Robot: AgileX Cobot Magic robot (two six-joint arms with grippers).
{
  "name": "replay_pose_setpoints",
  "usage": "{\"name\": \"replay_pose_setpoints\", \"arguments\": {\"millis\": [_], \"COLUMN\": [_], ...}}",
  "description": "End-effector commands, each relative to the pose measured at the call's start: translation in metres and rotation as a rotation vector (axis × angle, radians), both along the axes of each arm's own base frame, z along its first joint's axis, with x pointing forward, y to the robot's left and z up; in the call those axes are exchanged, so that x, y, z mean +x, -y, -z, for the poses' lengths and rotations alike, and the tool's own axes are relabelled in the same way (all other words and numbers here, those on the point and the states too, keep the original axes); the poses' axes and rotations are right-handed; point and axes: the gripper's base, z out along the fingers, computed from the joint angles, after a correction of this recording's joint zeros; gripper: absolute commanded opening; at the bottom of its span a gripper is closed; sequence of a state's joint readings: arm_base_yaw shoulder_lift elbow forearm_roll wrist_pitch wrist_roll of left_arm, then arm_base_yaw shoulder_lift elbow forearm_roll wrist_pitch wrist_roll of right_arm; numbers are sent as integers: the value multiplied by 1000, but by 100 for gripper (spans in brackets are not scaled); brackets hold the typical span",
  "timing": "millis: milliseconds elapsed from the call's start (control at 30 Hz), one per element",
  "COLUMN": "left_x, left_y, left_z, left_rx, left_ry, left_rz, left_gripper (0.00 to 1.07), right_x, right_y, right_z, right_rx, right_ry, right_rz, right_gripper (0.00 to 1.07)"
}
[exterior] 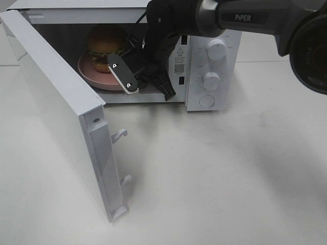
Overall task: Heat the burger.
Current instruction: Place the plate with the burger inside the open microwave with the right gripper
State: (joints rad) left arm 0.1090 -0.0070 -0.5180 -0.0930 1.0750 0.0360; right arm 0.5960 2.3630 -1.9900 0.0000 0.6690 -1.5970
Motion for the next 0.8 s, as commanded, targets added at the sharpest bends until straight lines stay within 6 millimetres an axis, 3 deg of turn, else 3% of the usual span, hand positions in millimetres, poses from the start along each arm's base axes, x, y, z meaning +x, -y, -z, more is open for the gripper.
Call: {"name": "replay_pose_setpoints", "arguments": {"millis": [33, 500, 700, 767, 800], "left_x": [-2, -2, -2, -2, -2], "left_y": [1, 1, 1, 1, 1], "left_z": [0, 0, 0, 0, 0], "left_rx": [-2, 0, 0, 0, 0], "left_ry": [17, 17, 17, 17, 17], "left_rz": [4, 5, 5, 5, 5], "left_gripper": [98, 98, 98, 98, 98], "right_x": [11, 24, 28, 29, 29], "right_y": [-7, -14, -16, -15, -15], "right_z": [-13, 4, 12, 14, 14], "right_rx": [54, 82, 103, 104, 104], "right_ry": [78, 85, 97, 92, 92], "right_rz": [23, 56, 87, 100, 100], "right_gripper": [0, 5, 23, 35, 35]}}
